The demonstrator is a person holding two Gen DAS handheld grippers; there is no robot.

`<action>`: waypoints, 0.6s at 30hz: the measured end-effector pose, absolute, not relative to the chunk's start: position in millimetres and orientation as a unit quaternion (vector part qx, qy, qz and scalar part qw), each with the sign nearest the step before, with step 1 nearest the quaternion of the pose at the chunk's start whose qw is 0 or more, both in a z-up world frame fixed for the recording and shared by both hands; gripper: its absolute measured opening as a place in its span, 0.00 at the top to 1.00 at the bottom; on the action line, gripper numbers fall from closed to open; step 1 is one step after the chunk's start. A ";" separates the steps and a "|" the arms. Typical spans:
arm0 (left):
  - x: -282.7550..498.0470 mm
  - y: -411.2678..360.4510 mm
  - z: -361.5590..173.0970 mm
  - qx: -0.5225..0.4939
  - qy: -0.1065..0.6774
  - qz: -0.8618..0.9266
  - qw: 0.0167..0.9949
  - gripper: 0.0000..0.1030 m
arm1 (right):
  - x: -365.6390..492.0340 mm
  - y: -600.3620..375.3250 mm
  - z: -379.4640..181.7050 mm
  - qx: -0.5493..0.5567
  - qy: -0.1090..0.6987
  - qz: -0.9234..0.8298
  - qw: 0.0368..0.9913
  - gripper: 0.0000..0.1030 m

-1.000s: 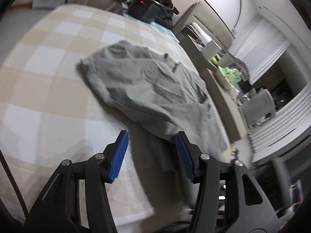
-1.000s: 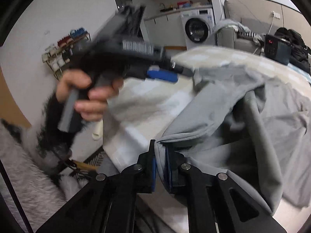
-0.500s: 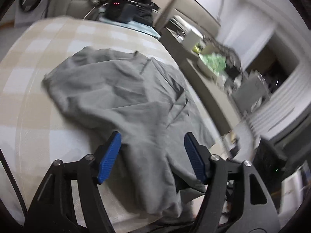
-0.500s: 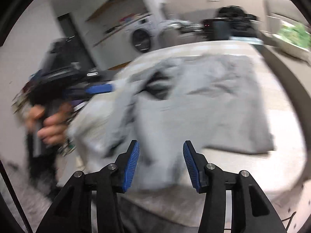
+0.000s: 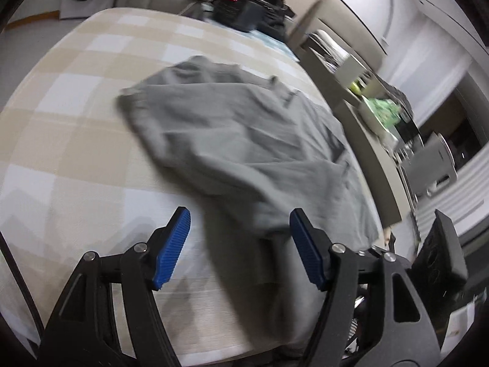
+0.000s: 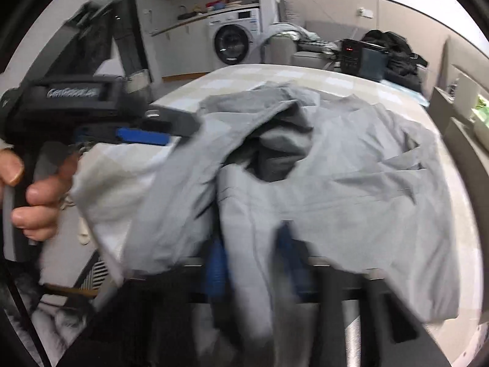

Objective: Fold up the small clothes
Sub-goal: 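Grasp the shirt edge with the right tool while the left tool grasps too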

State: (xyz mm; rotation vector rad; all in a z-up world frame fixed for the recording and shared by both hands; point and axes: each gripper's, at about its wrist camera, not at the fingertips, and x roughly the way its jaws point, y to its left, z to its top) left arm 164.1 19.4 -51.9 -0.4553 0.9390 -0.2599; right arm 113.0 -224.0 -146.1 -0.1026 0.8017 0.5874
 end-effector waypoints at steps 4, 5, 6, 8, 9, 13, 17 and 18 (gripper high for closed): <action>168.4 46.7 -54.9 -0.244 0.440 -0.114 0.857 0.37 | 117.2 -275.2 -133.5 0.072 0.366 0.252 0.893 0.96; 172.7 50.2 -54.9 -0.249 0.436 -0.118 0.857 0.37 | 117.9 -290.2 -131.8 0.104 0.364 0.237 0.895 0.96; 177.3 53.1 -55.2 -0.254 0.433 -0.122 0.856 0.37 | 117.2 -300.5 -130.7 0.121 0.365 0.221 0.896 0.96; 195.4 62.3 -60.1 -0.273 0.430 -0.116 0.853 0.36 | 115.1 -316.1 -131.5 0.138 0.373 0.198 0.896 0.96; 207.1 66.5 -65.3 -0.284 0.439 -0.103 0.846 0.36 | 113.3 -320.8 -131.5 0.145 0.375 0.192 0.895 0.96; 245.2 89.8 -93.5 -0.365 0.452 -0.099 0.808 0.37 | 107.4 -320.2 -124.9 0.131 0.374 0.189 0.899 0.96; 270.6 98.6 -99.4 -0.391 0.437 -0.083 0.806 0.47 | 111.6 -315.6 -121.2 0.139 0.370 0.203 0.896 0.96; 276.3 97.3 -99.1 -0.383 0.439 -0.069 0.810 0.63 | 113.0 -314.1 -121.1 0.141 0.369 0.206 0.895 0.96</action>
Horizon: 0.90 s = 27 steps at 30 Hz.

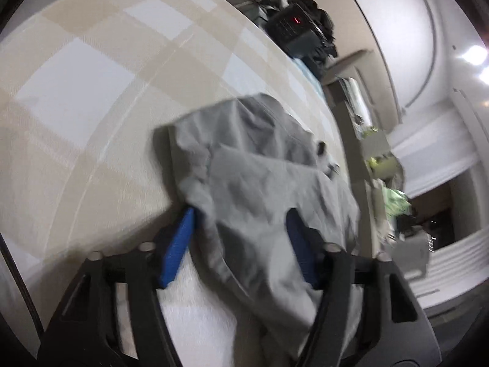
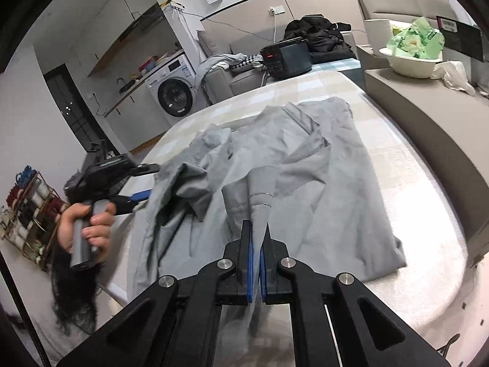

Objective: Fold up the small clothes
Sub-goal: 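Grasp the shirt edge with the right tool while the left tool grasps too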

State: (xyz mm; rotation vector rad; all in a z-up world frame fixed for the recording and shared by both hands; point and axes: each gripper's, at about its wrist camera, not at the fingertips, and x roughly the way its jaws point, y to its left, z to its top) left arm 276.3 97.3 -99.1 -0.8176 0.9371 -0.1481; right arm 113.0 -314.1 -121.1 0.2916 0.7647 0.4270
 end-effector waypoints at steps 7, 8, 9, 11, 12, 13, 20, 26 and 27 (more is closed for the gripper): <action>301.8 98.4 -92.3 -0.319 0.447 -0.007 0.836 0.98 | 119.6 -313.9 -127.2 0.143 0.369 0.212 0.894 0.96; 300.2 96.4 -87.3 -0.304 0.447 0.005 0.841 0.97 | 119.2 -314.6 -128.4 0.140 0.369 0.210 0.895 0.96; 296.5 94.9 -80.5 -0.287 0.449 0.013 0.846 0.97 | 118.9 -315.9 -129.2 0.139 0.368 0.207 0.896 0.96; 285.0 79.7 -61.2 -0.240 0.448 0.005 0.861 0.85 | 119.1 -321.7 -132.7 0.153 0.368 0.201 0.895 0.96; 278.5 70.7 -54.0 -0.220 0.448 -0.006 0.867 0.66 | 119.3 -323.6 -134.5 0.158 0.371 0.200 0.893 0.96; 270.1 55.8 -44.8 -0.197 0.447 -0.024 0.872 0.56 | 118.6 -325.2 -135.8 0.160 0.372 0.198 0.893 0.96; 229.5 -85.2 -13.3 0.005 0.409 -0.206 0.889 0.20 | 112.6 -330.1 -136.7 0.167 0.364 0.197 0.895 0.96; 243.6 -109.2 -44.6 0.080 0.446 -0.175 0.874 0.91 | 106.1 -331.9 -136.0 0.165 0.361 0.195 0.897 0.96; 245.1 -93.2 -39.8 0.039 0.439 -0.180 0.880 0.92 | 105.1 -333.3 -135.4 0.165 0.359 0.194 0.898 0.96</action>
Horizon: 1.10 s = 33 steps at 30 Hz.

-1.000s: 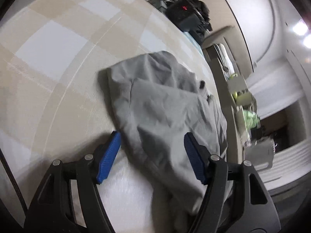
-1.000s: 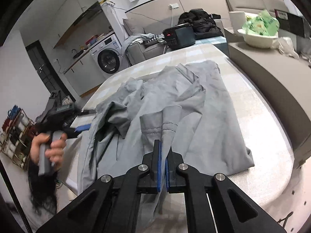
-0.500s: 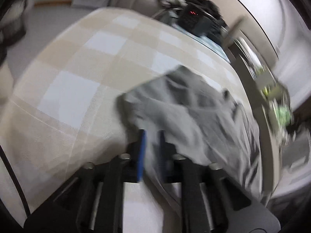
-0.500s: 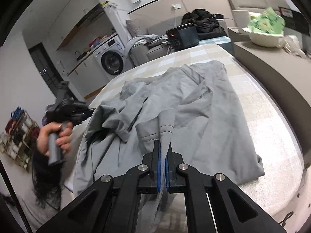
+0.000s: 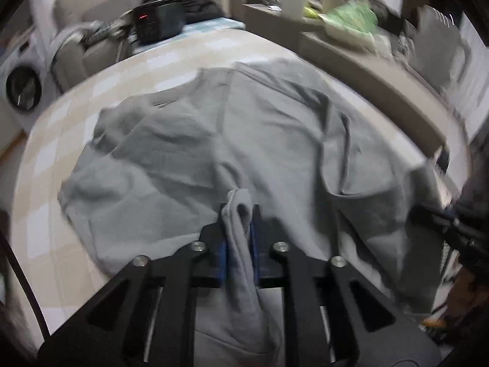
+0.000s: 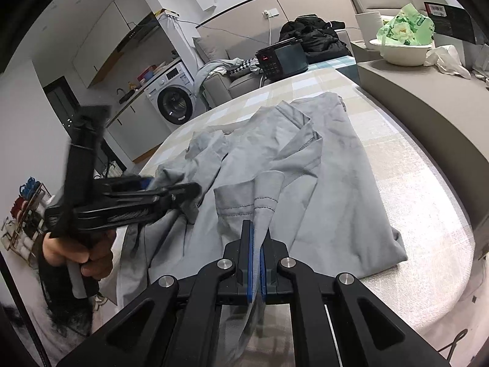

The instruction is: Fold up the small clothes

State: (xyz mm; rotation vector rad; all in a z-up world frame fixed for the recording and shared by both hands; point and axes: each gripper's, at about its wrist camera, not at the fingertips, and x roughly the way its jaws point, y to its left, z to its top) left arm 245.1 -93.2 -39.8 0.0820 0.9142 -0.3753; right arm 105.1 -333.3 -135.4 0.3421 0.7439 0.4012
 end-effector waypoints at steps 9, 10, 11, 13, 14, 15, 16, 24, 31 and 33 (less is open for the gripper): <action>221.3 50.3 -33.2 -0.156 0.406 -0.109 0.894 0.93 | 97.3 -347.2 -139.4 0.197 0.355 0.176 0.896 0.96; 218.8 62.3 -38.2 -0.171 0.410 -0.103 0.890 0.93 | 97.4 -349.1 -141.7 0.203 0.358 0.173 0.895 0.96; 216.3 70.4 -42.8 -0.181 0.409 -0.101 0.889 0.93 | 98.2 -350.7 -144.3 0.209 0.364 0.171 0.892 0.96; 211.8 83.0 -50.4 -0.200 0.407 -0.103 0.885 0.93 | 97.4 -352.5 -146.4 0.217 0.369 0.167 0.888 0.96; 211.2 86.2 -53.6 -0.203 0.408 -0.101 0.884 0.93 | 96.0 -352.1 -145.4 0.217 0.368 0.166 0.889 0.96; 210.3 91.1 -58.0 -0.209 0.409 -0.097 0.883 0.93 | 94.4 -351.4 -143.9 0.214 0.367 0.165 0.890 0.96; 208.4 100.6 -64.5 -0.220 0.413 -0.093 0.879 0.93 | 93.1 -350.7 -142.3 0.212 0.366 0.163 0.891 0.96; 176.9 163.4 -97.6 -0.279 0.427 -0.040 0.859 0.93 | 94.5 -345.5 -141.4 0.208 0.371 0.167 0.889 0.96; 160.2 192.2 -99.4 -0.290 0.424 -0.023 0.858 0.47 | 99.8 -337.6 -146.4 0.212 0.381 0.184 0.881 0.96; 161.3 196.2 -98.4 -0.311 0.407 -0.027 0.859 0.33 | 102.0 -338.7 -147.8 0.217 0.384 0.186 0.878 0.95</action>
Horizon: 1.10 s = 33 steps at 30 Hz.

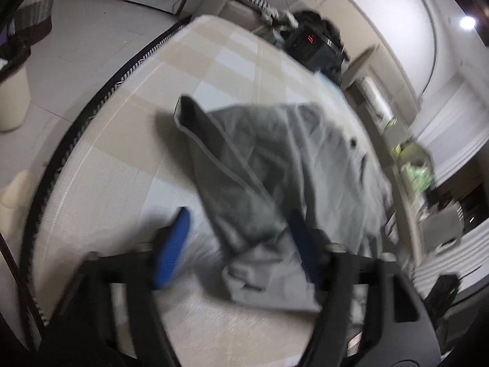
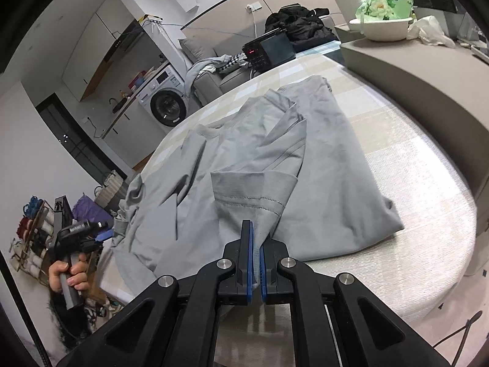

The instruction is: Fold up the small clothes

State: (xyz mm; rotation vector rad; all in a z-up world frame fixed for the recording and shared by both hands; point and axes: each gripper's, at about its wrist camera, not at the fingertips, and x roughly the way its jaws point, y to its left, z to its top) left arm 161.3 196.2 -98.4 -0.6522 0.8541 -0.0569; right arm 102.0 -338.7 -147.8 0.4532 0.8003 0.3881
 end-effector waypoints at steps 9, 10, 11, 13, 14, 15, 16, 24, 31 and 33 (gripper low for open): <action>188.1 198.7 -114.5 -0.323 0.418 -0.005 0.849 0.98 | 109.8 -332.7 -149.1 0.238 0.381 0.209 0.869 0.88; 190.5 199.3 -114.1 -0.320 0.414 0.000 0.852 0.98 | 109.6 -330.8 -147.4 0.238 0.378 0.212 0.869 0.88; 192.2 200.2 -113.0 -0.318 0.411 0.004 0.854 0.99 | 109.0 -329.2 -145.9 0.235 0.377 0.214 0.870 0.88; 193.8 204.9 -109.7 -0.320 0.404 0.011 0.857 0.99 | 107.0 -325.3 -143.2 0.225 0.376 0.214 0.873 0.88; 192.0 209.1 -108.0 -0.320 0.401 0.019 0.858 0.99 | 105.2 -324.3 -142.5 0.217 0.376 0.213 0.875 0.88; 189.6 214.3 -107.7 -0.322 0.399 0.026 0.858 0.99 | 104.1 -324.4 -142.7 0.211 0.376 0.211 0.877 0.88; 187.7 220.3 -107.9 -0.327 0.397 0.033 0.857 0.99 | 102.8 -324.9 -142.8 0.208 0.375 0.208 0.879 0.88; 162.2 251.9 -117.9 -0.369 0.390 0.050 0.842 0.99 | 103.0 -328.8 -150.7 0.219 0.382 0.200 0.875 0.88; 120.3 280.3 -126.2 -0.390 0.392 0.078 0.829 0.99 | 98.8 -333.9 -151.6 0.220 0.382 0.192 0.877 0.88; 110.5 286.3 -122.7 -0.383 0.395 0.090 0.830 0.89 | 97.4 -334.4 -153.2 0.220 0.382 0.190 0.877 0.88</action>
